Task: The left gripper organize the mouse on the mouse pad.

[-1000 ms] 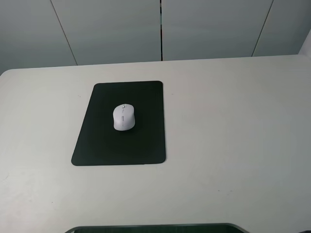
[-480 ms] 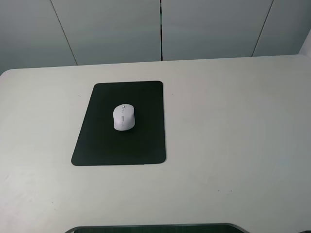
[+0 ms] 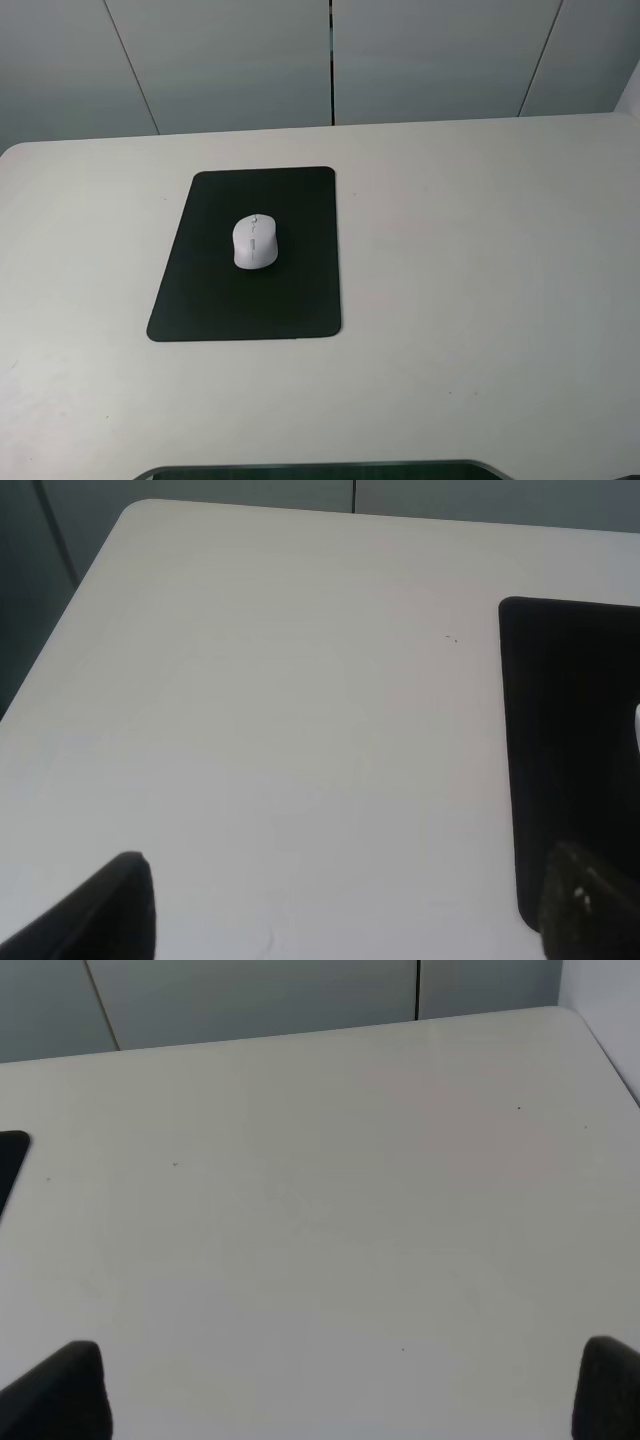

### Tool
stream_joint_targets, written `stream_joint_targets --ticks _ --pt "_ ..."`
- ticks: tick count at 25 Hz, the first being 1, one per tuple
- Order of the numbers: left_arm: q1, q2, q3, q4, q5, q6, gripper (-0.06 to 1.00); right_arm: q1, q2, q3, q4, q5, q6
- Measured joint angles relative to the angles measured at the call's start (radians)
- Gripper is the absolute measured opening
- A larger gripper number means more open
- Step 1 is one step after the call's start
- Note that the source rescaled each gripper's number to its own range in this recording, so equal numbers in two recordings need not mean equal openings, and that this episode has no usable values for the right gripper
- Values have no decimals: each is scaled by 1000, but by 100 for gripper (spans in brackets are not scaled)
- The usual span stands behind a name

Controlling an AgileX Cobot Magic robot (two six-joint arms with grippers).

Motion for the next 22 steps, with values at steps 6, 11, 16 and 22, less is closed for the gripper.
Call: stream_joint_targets --ticks 6,11,16,22 --pt "0 0 0 0 0 0 95 0 0 0 0 0 0" --pt "0 0 0 0 0 0 95 0 0 0 0 0 0" --pt "0 0 0 0 0 0 95 0 0 0 0 0 0" --pt "-4 0 0 0 0 0 95 0 0 0 0 0 0"
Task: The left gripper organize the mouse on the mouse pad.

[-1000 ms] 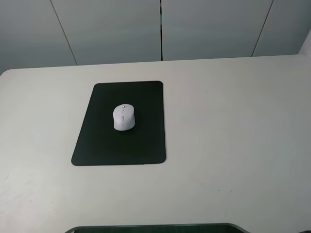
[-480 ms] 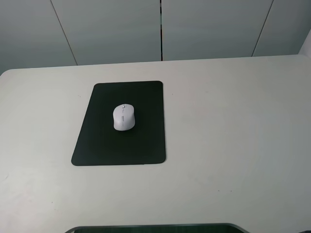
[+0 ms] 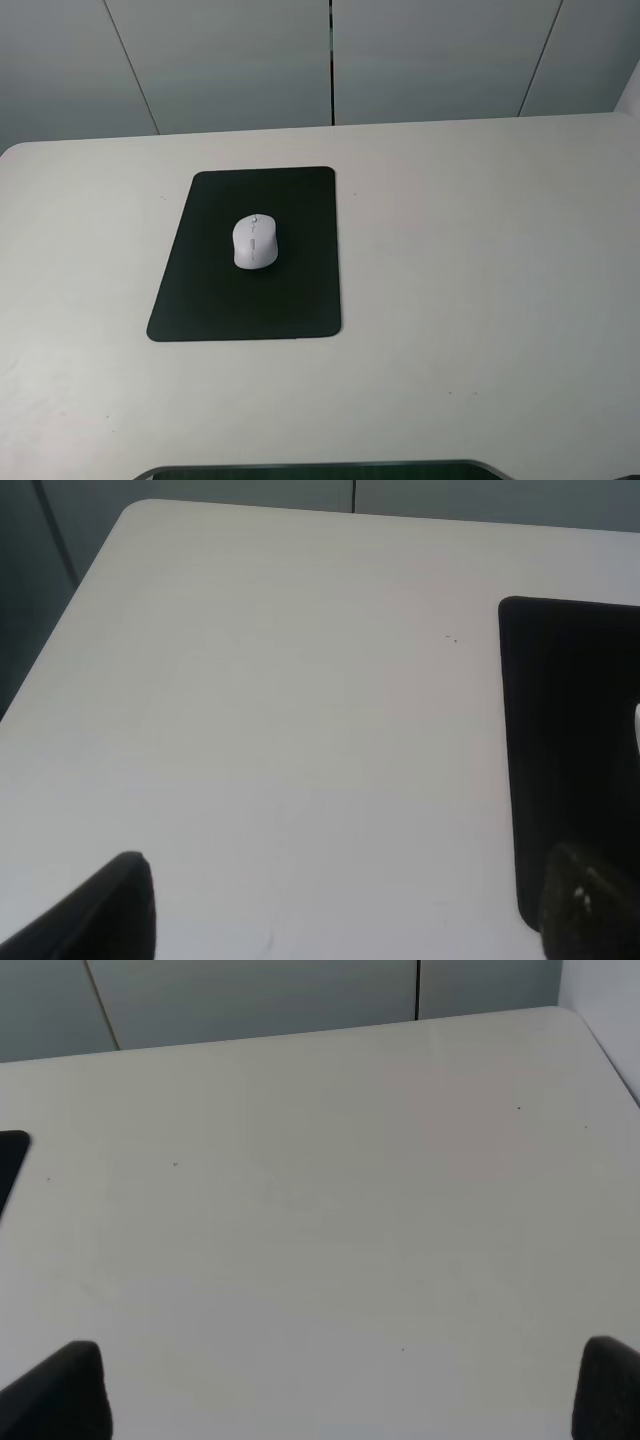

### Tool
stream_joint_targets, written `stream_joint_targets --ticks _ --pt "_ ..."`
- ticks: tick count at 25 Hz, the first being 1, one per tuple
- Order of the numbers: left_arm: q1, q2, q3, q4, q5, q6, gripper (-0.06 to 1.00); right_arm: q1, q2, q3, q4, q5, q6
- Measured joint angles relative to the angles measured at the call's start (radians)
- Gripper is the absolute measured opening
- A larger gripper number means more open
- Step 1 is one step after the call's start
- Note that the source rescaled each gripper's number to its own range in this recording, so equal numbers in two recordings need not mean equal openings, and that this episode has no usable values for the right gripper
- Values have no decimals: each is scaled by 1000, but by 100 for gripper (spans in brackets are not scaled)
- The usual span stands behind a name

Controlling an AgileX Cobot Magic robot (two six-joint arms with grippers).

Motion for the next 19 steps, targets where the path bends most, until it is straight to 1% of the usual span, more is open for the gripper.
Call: stream_joint_targets --ticks 8,13,19 --pt "-38 0 0 0 0 0 95 0 0 0 0 0 0" --pt "-90 0 0 0 0 0 95 0 0 0 0 0 0" --pt "-92 0 0 0 0 0 95 0 0 0 0 0 0"
